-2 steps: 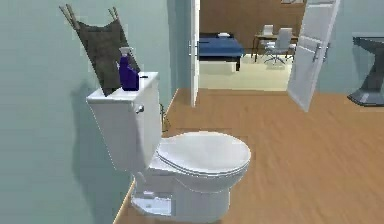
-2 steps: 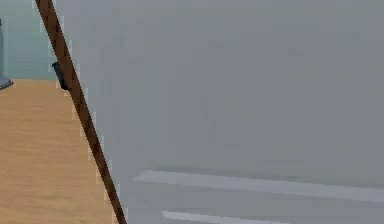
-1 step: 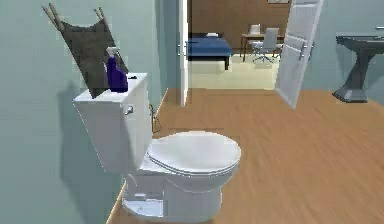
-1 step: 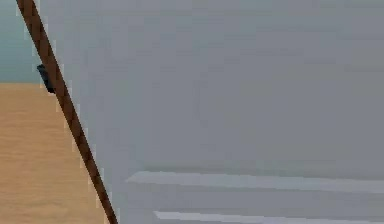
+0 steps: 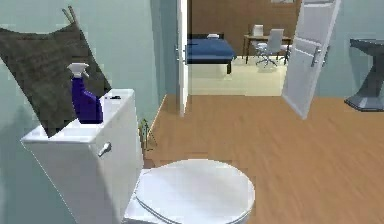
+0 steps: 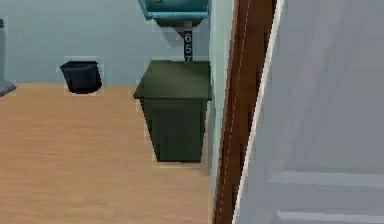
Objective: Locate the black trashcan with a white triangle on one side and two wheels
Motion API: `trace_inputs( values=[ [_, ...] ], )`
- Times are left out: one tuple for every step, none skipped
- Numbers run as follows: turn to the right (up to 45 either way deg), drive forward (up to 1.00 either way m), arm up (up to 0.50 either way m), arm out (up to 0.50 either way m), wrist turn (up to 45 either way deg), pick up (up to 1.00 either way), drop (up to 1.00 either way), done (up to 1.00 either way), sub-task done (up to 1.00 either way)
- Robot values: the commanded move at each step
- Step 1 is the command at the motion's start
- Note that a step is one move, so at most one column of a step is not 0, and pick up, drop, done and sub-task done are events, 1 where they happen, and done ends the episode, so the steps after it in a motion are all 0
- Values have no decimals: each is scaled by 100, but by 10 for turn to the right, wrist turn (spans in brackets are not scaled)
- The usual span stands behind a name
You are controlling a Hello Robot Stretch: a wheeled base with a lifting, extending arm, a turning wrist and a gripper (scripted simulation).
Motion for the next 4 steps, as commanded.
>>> trace_inputs(
  values=[
    [450, 0, 0, 0, 0, 0, 0, 0, 0],
    [270, 0, 0, 0, 0, 0, 0, 0, 0],
    [0, 45, 0, 0, 0, 0, 0, 0, 0],
    [210, 0, 0, 0, 0, 0, 0, 0, 0]
  ],
)
